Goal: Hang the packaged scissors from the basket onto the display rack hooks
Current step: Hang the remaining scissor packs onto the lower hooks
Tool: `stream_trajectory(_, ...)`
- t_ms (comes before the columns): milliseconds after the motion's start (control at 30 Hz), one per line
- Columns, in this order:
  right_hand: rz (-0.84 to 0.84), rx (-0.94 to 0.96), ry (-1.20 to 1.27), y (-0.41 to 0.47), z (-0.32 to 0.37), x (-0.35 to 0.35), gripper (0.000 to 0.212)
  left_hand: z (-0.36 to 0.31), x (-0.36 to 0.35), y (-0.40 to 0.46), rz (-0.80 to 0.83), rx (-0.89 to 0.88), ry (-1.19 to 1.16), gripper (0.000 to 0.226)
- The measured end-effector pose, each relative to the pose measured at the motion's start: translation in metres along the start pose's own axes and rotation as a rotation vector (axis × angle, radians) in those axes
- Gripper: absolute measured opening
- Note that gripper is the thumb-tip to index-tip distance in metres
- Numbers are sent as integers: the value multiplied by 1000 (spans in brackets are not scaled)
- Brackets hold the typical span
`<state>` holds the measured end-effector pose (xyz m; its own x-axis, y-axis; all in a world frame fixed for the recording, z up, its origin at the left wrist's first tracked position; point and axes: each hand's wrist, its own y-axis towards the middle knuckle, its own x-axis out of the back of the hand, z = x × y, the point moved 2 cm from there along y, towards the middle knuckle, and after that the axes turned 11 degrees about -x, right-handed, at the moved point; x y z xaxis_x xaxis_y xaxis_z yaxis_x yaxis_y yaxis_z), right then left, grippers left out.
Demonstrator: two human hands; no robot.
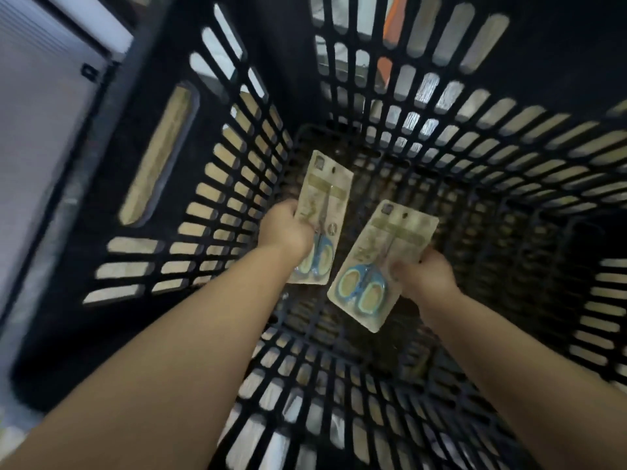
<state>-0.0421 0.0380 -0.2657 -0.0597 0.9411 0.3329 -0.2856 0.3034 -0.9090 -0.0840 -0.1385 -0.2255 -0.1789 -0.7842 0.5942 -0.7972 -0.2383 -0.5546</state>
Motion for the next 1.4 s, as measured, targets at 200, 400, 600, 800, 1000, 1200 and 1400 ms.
stream_trajectory(200,96,-8,64,-84,0,50,13,-35,48,-82,35,130,-267,19)
stream_trajectory(400,217,127,23,-232,81,113,20,-119,147,-174,-128,172,-526,16)
stream_trajectory(600,301,479,-43,-448,214,164,19,-238,309,-297,-347,81,-796,14)
stream_trajectory(800,562,785,-102,-685,266,193,22,-302,459,-458,-621,-62,-971,6)
stream_trajectory(1000,741,868,-192,-805,223,165,14,-276,503,-592,-810,-54,-1091,21)
stream_trajectory(1200,739,691,-373,-777,119,116,22,-204,449,-669,-900,133,-1196,12)
stream_trajectory(1400,602,540,-483,-736,42,112,24,-142,395,-709,-897,257,-1278,13)
